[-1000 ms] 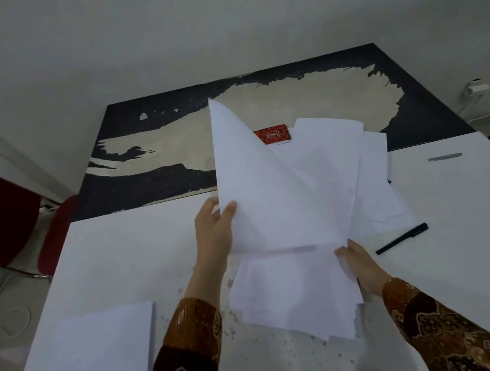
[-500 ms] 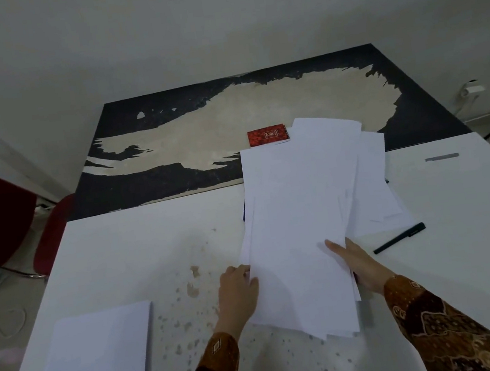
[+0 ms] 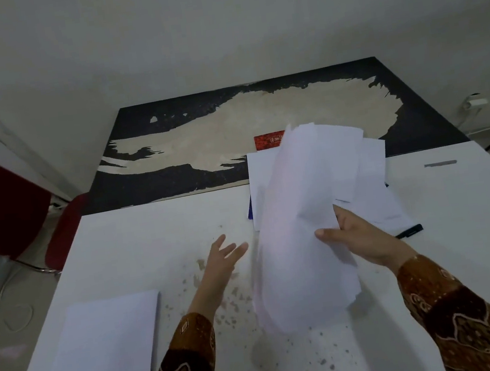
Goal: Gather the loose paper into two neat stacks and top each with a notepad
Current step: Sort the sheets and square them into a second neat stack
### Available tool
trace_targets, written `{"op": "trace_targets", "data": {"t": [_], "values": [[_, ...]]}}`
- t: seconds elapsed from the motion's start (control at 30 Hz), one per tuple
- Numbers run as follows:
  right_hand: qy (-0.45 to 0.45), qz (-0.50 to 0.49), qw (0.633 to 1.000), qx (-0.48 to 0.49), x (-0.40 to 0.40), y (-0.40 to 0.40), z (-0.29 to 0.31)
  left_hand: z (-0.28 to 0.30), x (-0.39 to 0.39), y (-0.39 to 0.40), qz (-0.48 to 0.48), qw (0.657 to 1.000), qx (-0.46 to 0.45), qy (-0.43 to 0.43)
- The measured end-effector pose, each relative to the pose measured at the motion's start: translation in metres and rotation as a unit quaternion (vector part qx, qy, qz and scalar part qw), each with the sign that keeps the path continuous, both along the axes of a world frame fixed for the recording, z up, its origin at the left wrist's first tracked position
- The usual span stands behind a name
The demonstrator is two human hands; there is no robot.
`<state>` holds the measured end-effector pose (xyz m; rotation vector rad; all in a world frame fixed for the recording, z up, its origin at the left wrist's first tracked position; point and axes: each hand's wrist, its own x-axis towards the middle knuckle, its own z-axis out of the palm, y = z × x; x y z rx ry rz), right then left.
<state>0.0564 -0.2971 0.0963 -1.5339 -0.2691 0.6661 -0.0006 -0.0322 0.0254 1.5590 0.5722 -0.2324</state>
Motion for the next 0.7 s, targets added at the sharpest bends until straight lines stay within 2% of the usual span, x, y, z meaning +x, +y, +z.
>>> {"op": "trace_targets", "data": {"t": [0.07, 0.13, 0.23, 0.4, 0.57, 0.7], "values": [[-0.022, 0.041, 0.999, -0.003, 0.000, 0.001, 0.025, 0.008, 0.000, -0.002, -0.035, 0.999, -0.018, -0.011], [-0.039, 0.055, 0.998, -0.004, 0.002, 0.000, 0.040, 0.012, 0.000, -0.006, -0.049, 0.995, -0.075, -0.031], [-0.054, 0.034, 0.998, -0.022, 0.008, -0.009, 0.040, 0.020, -0.004, -0.012, -0.015, 0.984, -0.157, -0.085], [-0.124, -0.091, 0.982, -0.106, 0.002, -0.017, 0.021, 0.031, -0.011, -0.020, 0.039, 0.986, -0.039, -0.156], [-0.138, -0.214, 0.964, -0.069, -0.025, -0.001, -0.008, 0.041, -0.016, -0.025, 0.072, 0.972, 0.013, -0.222], [-0.139, -0.275, 0.950, -0.051, -0.041, 0.005, -0.026, 0.042, -0.024, -0.025, 0.077, 0.969, 0.032, -0.234]]}}
